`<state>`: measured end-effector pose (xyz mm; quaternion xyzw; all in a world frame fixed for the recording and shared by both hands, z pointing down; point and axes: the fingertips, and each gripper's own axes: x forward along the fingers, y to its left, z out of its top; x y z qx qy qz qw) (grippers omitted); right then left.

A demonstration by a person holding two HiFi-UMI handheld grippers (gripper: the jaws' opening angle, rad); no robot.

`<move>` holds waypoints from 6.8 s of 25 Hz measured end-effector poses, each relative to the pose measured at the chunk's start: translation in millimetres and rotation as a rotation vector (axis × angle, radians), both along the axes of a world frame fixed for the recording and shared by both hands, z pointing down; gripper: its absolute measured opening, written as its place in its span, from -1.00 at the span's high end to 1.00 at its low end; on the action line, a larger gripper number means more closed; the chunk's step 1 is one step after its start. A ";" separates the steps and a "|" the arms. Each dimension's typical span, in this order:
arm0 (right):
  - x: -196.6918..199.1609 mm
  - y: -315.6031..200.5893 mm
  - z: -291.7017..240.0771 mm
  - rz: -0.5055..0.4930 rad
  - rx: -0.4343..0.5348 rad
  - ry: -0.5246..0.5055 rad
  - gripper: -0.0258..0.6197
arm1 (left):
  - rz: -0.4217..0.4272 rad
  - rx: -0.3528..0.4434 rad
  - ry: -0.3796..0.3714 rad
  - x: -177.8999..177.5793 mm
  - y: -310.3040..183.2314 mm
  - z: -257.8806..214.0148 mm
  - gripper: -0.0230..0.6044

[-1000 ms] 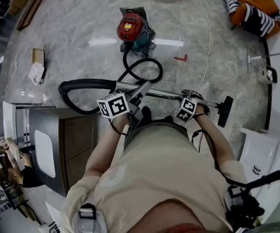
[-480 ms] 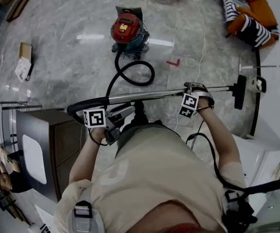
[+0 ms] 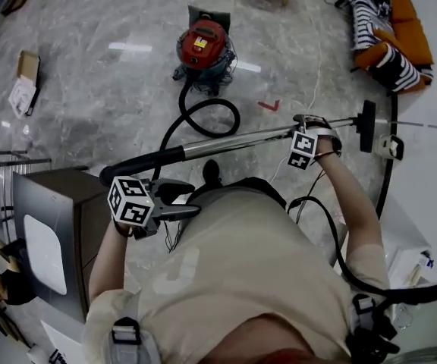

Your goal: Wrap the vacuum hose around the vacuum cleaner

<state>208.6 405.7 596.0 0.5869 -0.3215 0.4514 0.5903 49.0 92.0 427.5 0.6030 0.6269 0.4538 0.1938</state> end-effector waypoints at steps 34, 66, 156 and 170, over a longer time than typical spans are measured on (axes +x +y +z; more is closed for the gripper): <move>245.8 -36.6 16.6 -0.856 -0.022 0.095 0.45 | 0.221 1.127 0.313 256.1 200.2 191.9 0.00; 431.7 -101.3 -58.7 -0.427 0.453 0.197 -0.36 | 0.010 0.801 0.222 416.0 130.3 195.8 0.73; 733.0 -94.7 -122.3 0.182 1.348 -0.724 0.90 | -1.503 0.895 -0.274 341.9 311.1 194.8 -0.02; 846.3 19.6 -67.0 0.142 1.078 -0.578 0.80 | -1.536 0.914 -0.270 431.1 347.6 178.1 -0.02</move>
